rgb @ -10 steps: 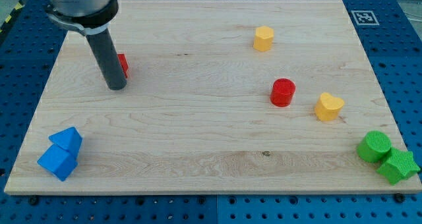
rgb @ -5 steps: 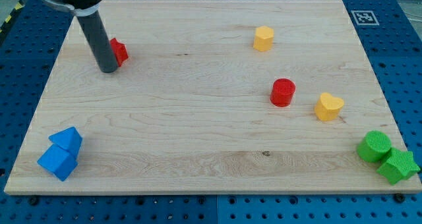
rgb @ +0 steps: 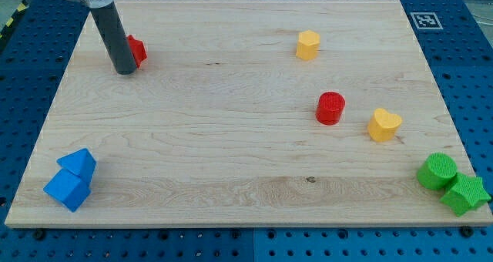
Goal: Push the red star towards top left of the board
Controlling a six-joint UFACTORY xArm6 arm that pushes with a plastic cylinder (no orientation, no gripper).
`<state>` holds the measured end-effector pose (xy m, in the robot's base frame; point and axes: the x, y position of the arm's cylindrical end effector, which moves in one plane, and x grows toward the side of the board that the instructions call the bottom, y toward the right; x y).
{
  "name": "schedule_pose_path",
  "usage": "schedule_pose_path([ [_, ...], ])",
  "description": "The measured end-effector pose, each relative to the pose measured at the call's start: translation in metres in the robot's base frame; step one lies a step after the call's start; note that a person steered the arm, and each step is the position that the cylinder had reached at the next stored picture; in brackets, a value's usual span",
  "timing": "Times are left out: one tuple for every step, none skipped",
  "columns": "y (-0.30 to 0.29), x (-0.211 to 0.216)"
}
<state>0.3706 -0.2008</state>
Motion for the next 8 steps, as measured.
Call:
schedule_pose_path([
  [0.004,-0.012],
  [0.014,-0.012],
  [0.021,-0.020],
  [0.015,-0.027],
  [-0.009,-0.035],
  [-0.015,-0.054],
  [0.005,-0.059],
  [0.018,-0.059],
])
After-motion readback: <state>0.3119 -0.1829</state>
